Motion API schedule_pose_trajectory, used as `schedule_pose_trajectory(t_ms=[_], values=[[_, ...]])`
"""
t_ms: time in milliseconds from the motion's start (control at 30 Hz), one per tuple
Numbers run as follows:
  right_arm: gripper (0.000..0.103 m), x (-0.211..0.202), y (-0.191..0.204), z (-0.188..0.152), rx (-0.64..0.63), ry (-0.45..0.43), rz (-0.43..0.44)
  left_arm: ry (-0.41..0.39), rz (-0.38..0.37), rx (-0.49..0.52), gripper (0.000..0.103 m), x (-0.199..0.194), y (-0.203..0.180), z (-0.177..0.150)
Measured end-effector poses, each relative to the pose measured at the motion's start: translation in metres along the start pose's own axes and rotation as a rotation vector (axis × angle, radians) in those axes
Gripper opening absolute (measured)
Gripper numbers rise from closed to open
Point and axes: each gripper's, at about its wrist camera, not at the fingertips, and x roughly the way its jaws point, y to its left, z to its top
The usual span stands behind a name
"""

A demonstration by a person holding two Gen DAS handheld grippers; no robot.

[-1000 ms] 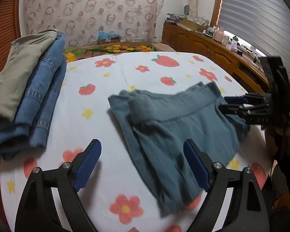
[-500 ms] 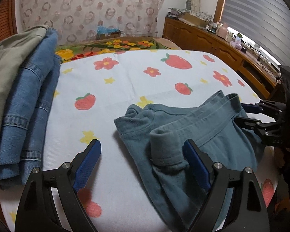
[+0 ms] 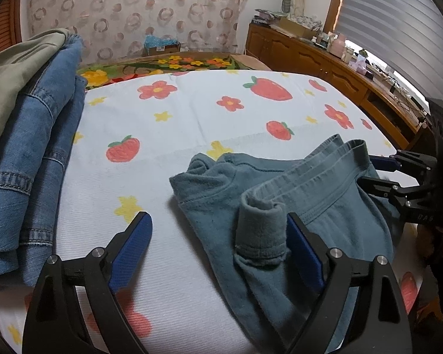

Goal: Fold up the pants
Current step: 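Close the left gripper on the folded edge while the right gripper grasps it too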

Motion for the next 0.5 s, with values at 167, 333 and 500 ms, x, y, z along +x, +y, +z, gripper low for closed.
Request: schedule_pose_trajectory(t_ms=[167,333,500], values=[[0.046,0.0011,0.0001,0.0027,-0.005,0.005,0.021,0.002,0.003,0.005,0.091,-0.0007,-0.0004,-0.0003],[0.040,0.0022,0.0004,-0.0005,-0.011,-0.019,0.047,0.011,0.012,0.026,0.096,0.0010,-0.0040,-0.0012],[0.040,0.0034,0.0010,-0.0003,-0.011,-0.018,0.044,0.006,0.005,0.016,0.096,0.0009,-0.0033,0.0007]])
